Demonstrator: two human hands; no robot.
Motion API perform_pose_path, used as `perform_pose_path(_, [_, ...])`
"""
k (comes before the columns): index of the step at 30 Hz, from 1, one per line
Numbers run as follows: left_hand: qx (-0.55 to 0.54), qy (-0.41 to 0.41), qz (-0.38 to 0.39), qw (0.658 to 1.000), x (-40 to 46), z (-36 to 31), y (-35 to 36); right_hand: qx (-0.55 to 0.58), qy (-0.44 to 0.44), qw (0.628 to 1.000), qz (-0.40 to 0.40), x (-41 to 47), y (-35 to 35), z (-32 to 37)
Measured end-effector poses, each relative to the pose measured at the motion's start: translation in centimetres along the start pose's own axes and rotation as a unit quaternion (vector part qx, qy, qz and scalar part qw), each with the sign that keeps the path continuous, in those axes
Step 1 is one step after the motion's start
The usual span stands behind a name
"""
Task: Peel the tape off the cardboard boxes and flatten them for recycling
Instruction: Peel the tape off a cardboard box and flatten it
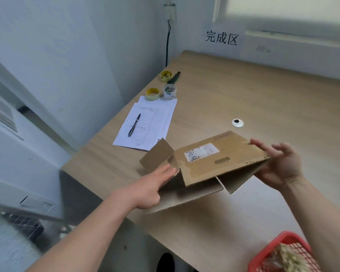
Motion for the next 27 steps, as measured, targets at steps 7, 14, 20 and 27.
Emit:
perform_pose_path(7, [0.101, -0.02, 0.081, 0.991, -0.9, -1.2, 8.0, -0.306, 0.106, 0.928, -0.187, -0.5, -6.6, -3.2])
perform_pose_path(14, [0.184, -0.053, 0.122, 0.974, -0.9, -2.6, 12.4, -0.517, 0.048, 0.825, -0.222, 0.4, -7.1, -6.9])
perform_pose_path(20, [0.201, -0.082, 0.214, 0.953, 0.0, -2.3, 13.0, -0.586, -0.018, 0.775, -0.234, 1.7, -7.0, -10.3])
perform_pose_path(27, [0.092, -0.117, 0.059, 0.987, 3.7, 0.0, 11.8, -0.61, 0.013, 0.748, -0.261, 3.5, -8.1, -11.1])
Point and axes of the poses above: each hand's wrist, its own x-axis towards the middle knuckle, its own y-axis out of the palm, z = x × y, the point moved 2 cm from there along x, towards the middle knuckle, and after that the axes turned 13 degrees about x, right-handed, at the moved point
